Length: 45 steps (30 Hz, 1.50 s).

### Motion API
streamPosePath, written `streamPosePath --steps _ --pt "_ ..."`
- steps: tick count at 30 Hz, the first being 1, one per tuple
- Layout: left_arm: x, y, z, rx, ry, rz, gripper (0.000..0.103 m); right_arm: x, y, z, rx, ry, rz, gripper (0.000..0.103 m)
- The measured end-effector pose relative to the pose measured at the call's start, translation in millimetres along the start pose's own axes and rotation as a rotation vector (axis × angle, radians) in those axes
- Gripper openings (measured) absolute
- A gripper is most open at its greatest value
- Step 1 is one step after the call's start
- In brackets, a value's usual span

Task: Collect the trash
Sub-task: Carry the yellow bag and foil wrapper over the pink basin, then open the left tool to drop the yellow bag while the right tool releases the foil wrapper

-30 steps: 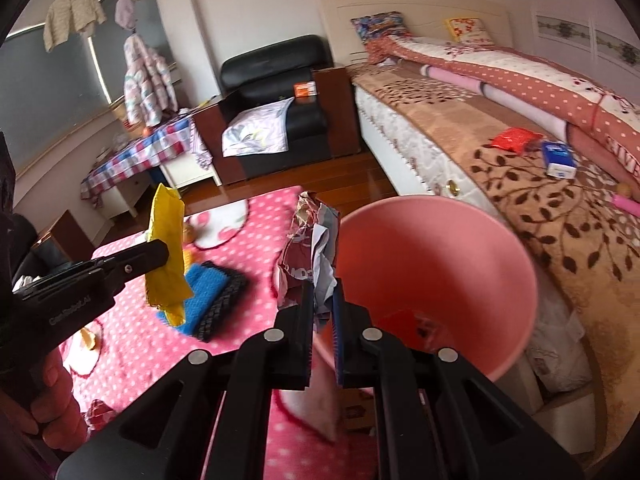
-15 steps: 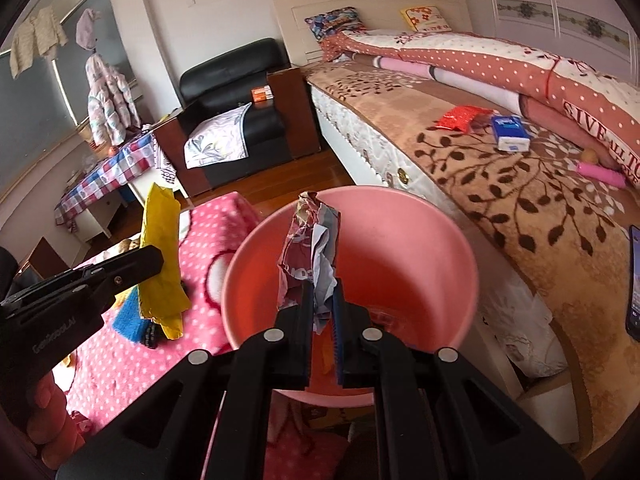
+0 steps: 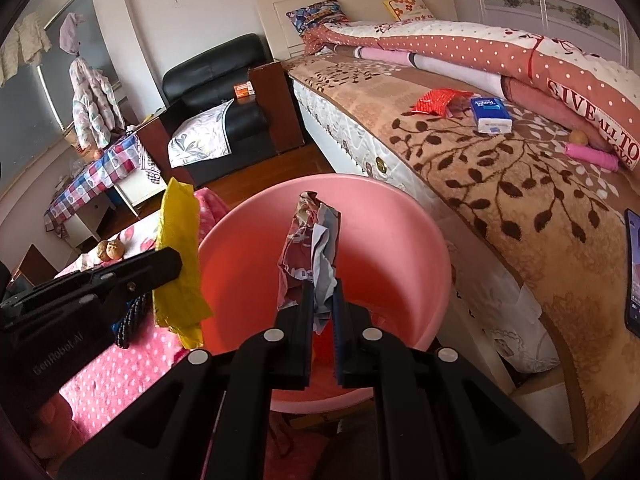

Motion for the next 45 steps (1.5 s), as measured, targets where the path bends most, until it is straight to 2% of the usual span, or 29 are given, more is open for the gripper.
streamPosePath --steps 13,17,24,30,31,35,45 --pt "11.7 -1.1 -3.5 -0.007 0.014 0.036 0.010 6.8 0.0 -9.1 0.019 -0.005 0.009 0.009" --pt "10.6 -1.0 -5.0 -0.008 0.008 0.028 0.016 7.9 0.1 -11.4 0.023 -0.008 0.009 0.009" --pt "8.5 -1.3 -5.6 -0.011 0.006 0.023 0.034 7.3 0.1 -13.4 0.034 -0.011 0.003 0.009" --pt "6.8 -0.9 -4.9 -0.017 0.003 0.021 0.036 10.0 -0.3 -15.2 0.045 -0.009 0.017 0.009" --pt "6.3 -0.6 -4.6 -0.018 0.004 0.020 0.036 10.4 -0.1 -15.5 0.048 -0.010 0.021 0.012" --pt "4.6 0.9 -3.2 -0.021 0.005 0.018 0.037 7.2 0.6 -13.9 0.047 -0.021 0.009 0.034" --pt "-15.1 10.6 6.0 -0.038 0.002 -0.001 0.040 -5.3 4.2 1.7 0.013 -0.009 -0.020 0.034"
Point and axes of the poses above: each gripper's, at about its wrist camera, not at the fingertips, and x roughly the way its jaws point, z to its left, y to its underside, the point moved 3 cm from there along x, roughly the way its jaws point, and after that the axes turned 13 degrees about z, right-handed, at the moved point
